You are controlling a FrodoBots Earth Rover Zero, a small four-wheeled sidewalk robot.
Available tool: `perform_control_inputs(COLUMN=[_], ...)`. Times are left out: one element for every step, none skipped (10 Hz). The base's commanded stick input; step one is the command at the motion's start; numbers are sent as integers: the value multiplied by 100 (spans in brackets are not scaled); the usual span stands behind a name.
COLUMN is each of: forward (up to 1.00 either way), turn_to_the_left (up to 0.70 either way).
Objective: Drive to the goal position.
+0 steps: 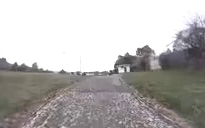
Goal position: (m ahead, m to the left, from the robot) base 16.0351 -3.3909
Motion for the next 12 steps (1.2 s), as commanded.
perform_control_inputs(forward=[85, 85, 85, 85, 85, 85, 85, 85, 85, 85, 85, 85], turn_to_the_left=[0, 0, 0, 0, 0, 0, 0, 0, 0, 0, 0, 0])
